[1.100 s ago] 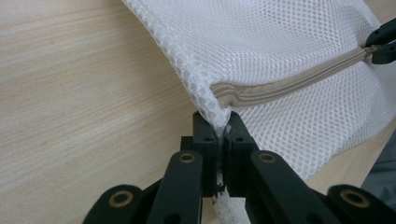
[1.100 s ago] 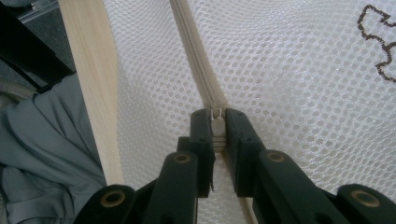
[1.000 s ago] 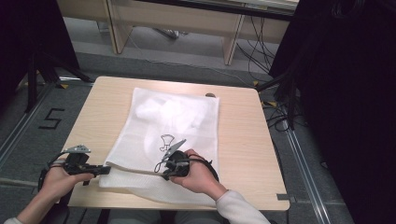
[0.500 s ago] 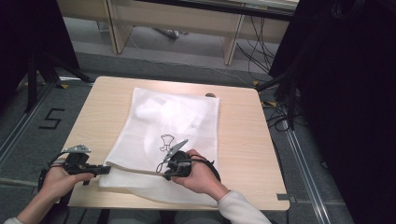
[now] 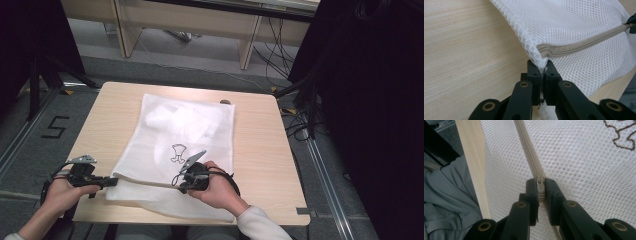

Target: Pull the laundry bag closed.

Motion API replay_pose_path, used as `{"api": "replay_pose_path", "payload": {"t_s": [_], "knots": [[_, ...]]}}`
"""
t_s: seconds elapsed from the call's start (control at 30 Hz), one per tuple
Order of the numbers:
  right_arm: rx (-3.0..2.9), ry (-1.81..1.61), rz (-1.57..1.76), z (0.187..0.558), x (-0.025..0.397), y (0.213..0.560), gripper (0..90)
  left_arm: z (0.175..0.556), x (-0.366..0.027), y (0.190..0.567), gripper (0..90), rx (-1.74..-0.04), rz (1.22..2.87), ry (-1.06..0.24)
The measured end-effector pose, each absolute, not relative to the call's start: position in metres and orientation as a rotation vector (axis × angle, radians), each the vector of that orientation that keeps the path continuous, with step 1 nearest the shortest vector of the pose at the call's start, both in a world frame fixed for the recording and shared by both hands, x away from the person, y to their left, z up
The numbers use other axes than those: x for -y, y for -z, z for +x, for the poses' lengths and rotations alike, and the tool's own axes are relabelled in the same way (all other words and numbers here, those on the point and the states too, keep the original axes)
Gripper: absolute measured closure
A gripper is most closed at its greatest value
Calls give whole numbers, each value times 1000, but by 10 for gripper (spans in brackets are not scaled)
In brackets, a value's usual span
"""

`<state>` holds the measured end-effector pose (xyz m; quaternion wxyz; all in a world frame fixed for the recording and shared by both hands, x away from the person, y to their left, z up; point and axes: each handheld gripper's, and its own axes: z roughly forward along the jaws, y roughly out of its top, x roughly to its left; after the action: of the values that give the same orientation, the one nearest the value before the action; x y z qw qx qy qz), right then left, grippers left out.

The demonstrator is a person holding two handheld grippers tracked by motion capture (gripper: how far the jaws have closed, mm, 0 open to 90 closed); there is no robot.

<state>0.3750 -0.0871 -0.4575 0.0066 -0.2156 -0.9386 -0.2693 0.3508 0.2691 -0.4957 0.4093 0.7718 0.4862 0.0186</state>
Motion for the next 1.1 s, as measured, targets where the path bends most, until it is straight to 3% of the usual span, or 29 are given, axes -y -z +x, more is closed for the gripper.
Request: {"api": "replay_pose_path", "payload": {"t_s": [1.1], "knots": [[2938,850,-685,374,101,455,827,351,-269,496,856,-1228,1932,-47]]}}
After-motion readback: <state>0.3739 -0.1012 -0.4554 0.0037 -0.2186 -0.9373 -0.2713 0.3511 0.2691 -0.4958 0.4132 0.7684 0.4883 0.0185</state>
